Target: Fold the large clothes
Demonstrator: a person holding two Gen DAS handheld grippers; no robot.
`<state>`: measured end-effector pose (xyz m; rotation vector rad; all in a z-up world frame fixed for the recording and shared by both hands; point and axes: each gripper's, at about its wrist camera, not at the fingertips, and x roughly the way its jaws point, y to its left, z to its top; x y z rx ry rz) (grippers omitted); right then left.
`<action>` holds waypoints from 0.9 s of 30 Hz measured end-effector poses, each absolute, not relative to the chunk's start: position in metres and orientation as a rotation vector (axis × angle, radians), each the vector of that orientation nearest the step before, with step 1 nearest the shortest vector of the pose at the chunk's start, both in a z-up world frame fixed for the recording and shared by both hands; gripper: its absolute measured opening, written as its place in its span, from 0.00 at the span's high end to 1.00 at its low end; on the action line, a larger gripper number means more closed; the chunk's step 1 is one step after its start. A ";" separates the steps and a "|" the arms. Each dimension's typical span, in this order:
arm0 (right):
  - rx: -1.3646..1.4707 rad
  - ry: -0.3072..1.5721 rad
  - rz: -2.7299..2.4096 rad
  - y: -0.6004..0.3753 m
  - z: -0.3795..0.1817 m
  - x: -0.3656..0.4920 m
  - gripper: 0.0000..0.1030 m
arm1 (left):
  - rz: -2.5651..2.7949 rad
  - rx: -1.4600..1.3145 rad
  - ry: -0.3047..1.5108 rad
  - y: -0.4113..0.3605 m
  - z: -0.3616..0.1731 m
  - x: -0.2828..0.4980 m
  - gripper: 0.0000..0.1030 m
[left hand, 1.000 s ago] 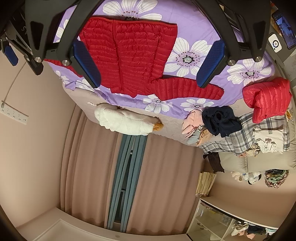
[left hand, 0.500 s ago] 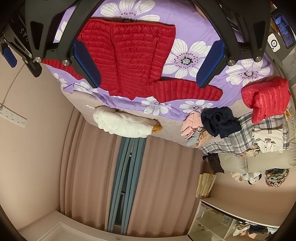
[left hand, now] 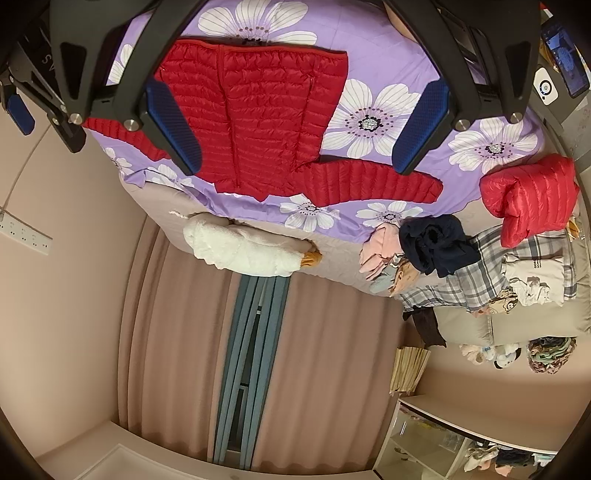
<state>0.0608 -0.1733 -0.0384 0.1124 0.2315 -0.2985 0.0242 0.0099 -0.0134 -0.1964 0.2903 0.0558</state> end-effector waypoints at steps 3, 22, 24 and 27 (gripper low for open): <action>0.114 0.235 -0.300 -0.173 -0.039 0.061 0.01 | 0.053 -0.194 0.292 0.010 -0.013 0.024 0.00; 0.110 0.244 -0.297 -0.173 -0.039 0.063 0.01 | 0.048 -0.183 0.302 0.007 -0.016 0.026 0.00; 0.107 0.245 -0.296 -0.173 -0.039 0.063 0.01 | 0.049 -0.186 0.303 0.007 -0.017 0.026 0.00; 0.105 0.251 -0.294 -0.173 -0.040 0.065 0.01 | 0.054 -0.187 0.310 0.007 -0.018 0.029 0.00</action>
